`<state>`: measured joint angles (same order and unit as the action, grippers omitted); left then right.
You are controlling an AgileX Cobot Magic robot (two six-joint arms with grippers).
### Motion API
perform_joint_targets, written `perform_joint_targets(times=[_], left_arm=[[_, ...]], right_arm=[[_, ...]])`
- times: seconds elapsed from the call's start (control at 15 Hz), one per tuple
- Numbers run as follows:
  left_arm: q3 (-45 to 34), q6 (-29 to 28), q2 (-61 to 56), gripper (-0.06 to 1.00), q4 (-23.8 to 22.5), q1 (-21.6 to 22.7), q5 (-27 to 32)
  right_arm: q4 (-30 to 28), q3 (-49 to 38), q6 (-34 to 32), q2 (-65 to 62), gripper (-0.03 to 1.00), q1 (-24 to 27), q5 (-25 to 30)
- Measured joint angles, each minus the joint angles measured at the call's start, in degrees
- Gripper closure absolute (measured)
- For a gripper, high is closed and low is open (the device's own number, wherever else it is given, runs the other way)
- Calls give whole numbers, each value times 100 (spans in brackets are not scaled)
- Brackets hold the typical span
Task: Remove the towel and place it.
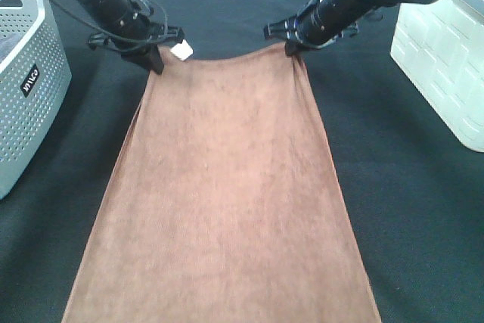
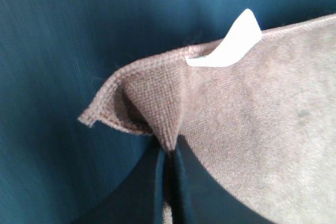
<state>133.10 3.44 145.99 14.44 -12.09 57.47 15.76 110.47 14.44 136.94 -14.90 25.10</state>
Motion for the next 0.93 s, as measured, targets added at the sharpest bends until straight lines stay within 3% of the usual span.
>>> perform_joint_targets(times=[0.4, 0.93], left_arm=[[155, 23, 0, 94, -166, 0, -951], [218, 430, 0, 94, -252, 0, -1851]], right_arm=[[-40, 447, 258, -34, 97, 0, -751], [-63, 470, 264, -34, 97, 103, -1031]])
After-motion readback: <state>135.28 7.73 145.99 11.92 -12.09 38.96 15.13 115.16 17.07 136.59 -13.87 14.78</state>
